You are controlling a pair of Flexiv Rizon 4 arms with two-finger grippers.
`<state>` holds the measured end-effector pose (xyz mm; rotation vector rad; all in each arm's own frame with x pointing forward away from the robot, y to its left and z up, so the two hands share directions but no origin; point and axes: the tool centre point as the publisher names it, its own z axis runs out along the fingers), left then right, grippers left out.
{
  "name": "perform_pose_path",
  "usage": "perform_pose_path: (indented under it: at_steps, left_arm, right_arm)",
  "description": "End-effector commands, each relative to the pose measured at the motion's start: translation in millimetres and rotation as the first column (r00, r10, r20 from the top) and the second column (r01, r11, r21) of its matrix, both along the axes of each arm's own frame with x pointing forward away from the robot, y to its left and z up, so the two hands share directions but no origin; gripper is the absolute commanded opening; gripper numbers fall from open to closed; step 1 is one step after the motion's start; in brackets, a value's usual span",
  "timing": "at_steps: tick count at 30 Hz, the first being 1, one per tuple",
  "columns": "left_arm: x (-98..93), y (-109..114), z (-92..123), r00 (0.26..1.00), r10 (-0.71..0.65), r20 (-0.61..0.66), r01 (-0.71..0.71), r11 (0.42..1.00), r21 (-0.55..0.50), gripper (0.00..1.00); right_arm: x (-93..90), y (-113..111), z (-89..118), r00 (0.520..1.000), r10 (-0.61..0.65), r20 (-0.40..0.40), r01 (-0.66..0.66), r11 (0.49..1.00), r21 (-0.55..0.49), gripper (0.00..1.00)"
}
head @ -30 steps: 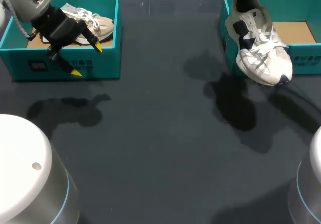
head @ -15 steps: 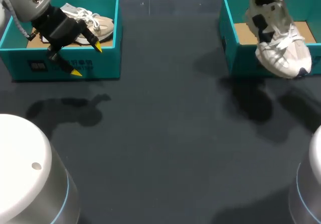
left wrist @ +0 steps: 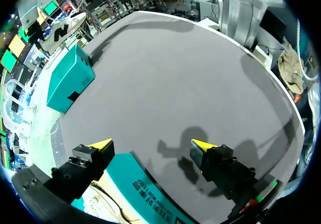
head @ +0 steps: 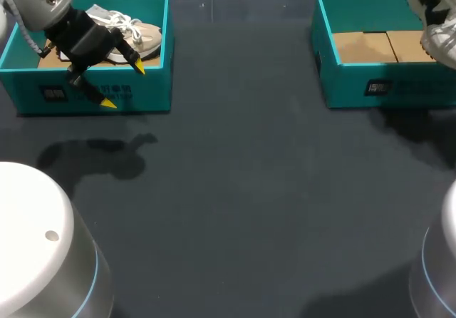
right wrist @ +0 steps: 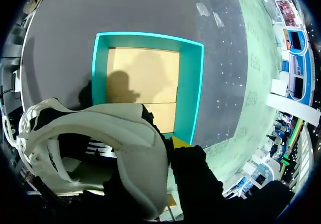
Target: Take the shoe out of the shoebox, open the shoe tongue, remove and reinsert the insole, then place the shoe into the shoebox
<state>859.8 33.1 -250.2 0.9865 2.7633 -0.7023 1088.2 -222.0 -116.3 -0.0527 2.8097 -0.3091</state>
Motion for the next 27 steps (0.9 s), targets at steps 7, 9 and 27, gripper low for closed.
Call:
perform_pose_path:
  at_steps: [7, 9, 27]
  left_arm:
    - [-0.3, 0, 0, 1.000, -0.001, 0.001, 0.001, 1.000, 0.003, 1.00]
    - [-0.3, 0, 0, 1.000, -0.001, 0.001, 0.001, 1.000, 0.003, 1.00]
    - [-0.3, 0, 0, 1.000, -0.001, 0.001, 0.001, 1.000, 0.003, 1.00]
  right_arm:
    - [7.4, -4, 1, 1.000, 0.003, -0.018, -0.003, 1.000, 0.011, 0.00]
    - [7.4, -4, 1, 1.000, 0.003, -0.018, -0.003, 1.000, 0.011, 0.00]
    - [25.2, -82, -21, 0.766, -0.643, 0.005, 0.643, 0.766, -0.001, 0.00]
